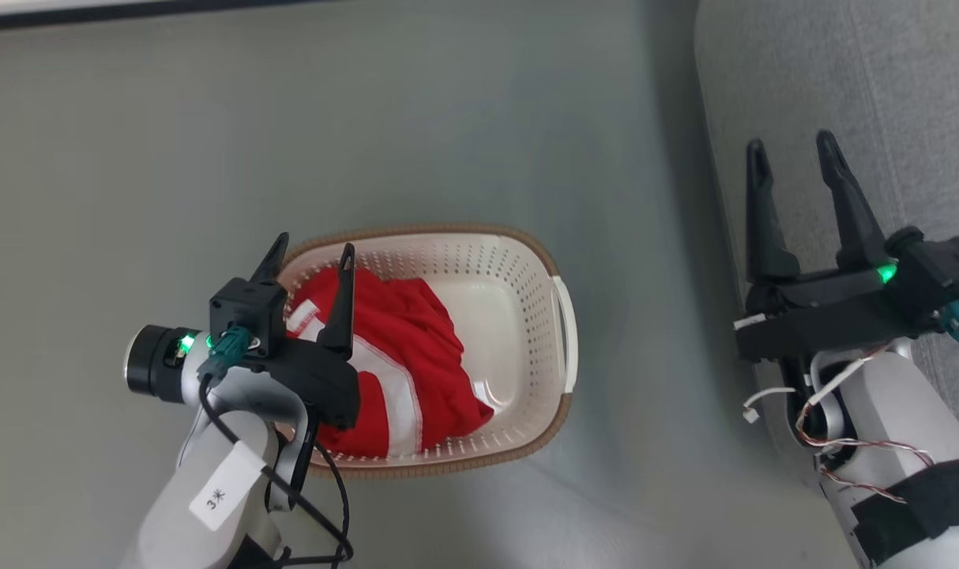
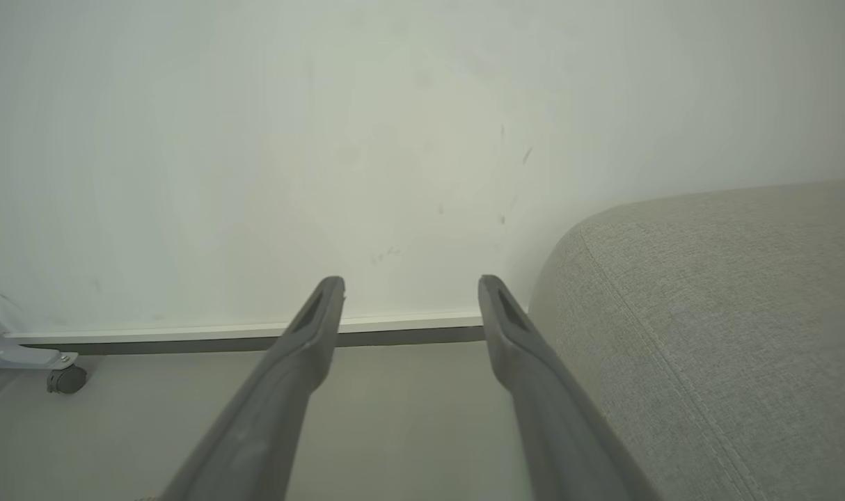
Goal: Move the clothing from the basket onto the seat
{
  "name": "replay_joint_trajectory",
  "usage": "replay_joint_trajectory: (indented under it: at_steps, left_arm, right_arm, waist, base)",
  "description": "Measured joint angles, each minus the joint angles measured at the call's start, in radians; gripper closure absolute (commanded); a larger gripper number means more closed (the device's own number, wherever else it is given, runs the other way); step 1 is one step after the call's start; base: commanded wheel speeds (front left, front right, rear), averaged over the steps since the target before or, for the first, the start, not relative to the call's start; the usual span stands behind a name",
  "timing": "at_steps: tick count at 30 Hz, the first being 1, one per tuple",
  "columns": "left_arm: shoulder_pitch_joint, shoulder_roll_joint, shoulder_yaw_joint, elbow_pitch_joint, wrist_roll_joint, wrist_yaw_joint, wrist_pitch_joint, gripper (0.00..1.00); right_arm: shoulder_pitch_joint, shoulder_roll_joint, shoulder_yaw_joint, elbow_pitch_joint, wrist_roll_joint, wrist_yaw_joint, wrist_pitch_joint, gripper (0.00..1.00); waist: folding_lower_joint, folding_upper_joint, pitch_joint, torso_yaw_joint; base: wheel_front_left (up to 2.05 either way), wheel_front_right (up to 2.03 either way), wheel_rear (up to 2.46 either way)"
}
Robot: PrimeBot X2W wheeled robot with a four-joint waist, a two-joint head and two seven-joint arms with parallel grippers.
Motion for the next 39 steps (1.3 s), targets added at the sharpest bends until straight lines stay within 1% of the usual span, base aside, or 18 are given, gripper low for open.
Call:
replay_joint_trajectory:
  at_steps: [5, 10, 13, 17, 18, 19, 22, 24, 28, 39]
  left_arm:
    - [-0.036, -0.002, -0.018, 0.059, 0.022, -0.017, 0.016, 0.0]
    - [-0.08, -0.004, -0.054, 0.117, 0.037, -0.052, 0.038, 0.0]
    - [-0.106, -0.002, -0.078, 0.158, 0.05, -0.066, 0.06, 0.0]
    - [-0.135, 0.006, -0.108, 0.215, 0.071, -0.093, 0.093, 0.0]
    - [-0.135, 0.006, -0.108, 0.215, 0.071, -0.093, 0.093, 0.0]
    - [-0.148, 0.009, -0.125, 0.237, 0.092, -0.105, 0.112, 0.0]
    - [-0.176, 0.014, -0.143, 0.274, 0.104, -0.122, 0.14, 0.0]
    - [-0.194, 0.018, -0.147, 0.294, 0.109, -0.123, 0.157, 0.0]
    - [-0.228, 0.029, -0.149, 0.336, 0.115, -0.14, 0.181, 0.0]
    - [-0.295, 0.039, -0.149, 0.434, 0.136, -0.136, 0.213, 0.0]
  right_arm:
    - [-0.048, 0.027, 0.027, -0.014, -0.014, 0.0, 0.0, 0.0]
    - [-0.076, 0.044, 0.045, -0.016, -0.021, 0.002, 0.0, 0.0]
    - [-0.096, 0.051, 0.052, -0.016, -0.021, 0.009, 0.0, 0.0]
    - [-0.115, 0.065, 0.061, -0.018, -0.021, 0.009, 0.0, 0.0]
    - [-0.115, 0.065, 0.061, -0.018, -0.021, 0.009, 0.0, 0.0]
    - [-0.123, 0.072, 0.064, -0.018, -0.021, 0.01, 0.0, 0.0]
    - [-0.127, 0.083, 0.069, -0.018, -0.023, 0.011, -0.003, 0.0]
    - [-0.131, 0.09, 0.073, -0.018, -0.023, 0.011, -0.003, 0.0]
    - [-0.148, 0.1, 0.08, -0.019, -0.024, 0.016, -0.003, 0.0]
    - [-0.166, 0.116, 0.083, -0.019, -0.024, 0.018, -0.003, 0.0]
  waist:
    - [0.0, 0.0, 0.064, -0.022]
    - [-0.0001, 0.0, 0.124, -0.047]
    - [0.0, 0.0, 0.156, -0.063]
    - [-0.0001, 0.0, 0.194, -0.086]
    - [-0.0001, 0.0, 0.194, -0.086]
    - [-0.0002, -0.0001, 0.213, -0.098]
    - [-0.0001, 0.0, 0.24, -0.117]
    - [-0.0001, -0.0001, 0.258, -0.129]
    - [-0.0002, 0.0, 0.295, -0.152]
    - [-0.0001, 0.0, 0.382, -0.201]
  base:
    - [0.0, 0.0, 0.0]
    - [0.0, 0.0, 0.0]
    - [0.0, 0.0, 0.0]
    - [0.0, 0.0, 0.0]
    - [0.0, 0.0, 0.0]
    - [0.0, 0.0, 0.0]
    - [0.0, 0.0, 0.0]
    - [0.0, 0.0, 0.0]
    - [0.0, 0.0, 0.0]
    - [0.0, 0.0, 0.0]
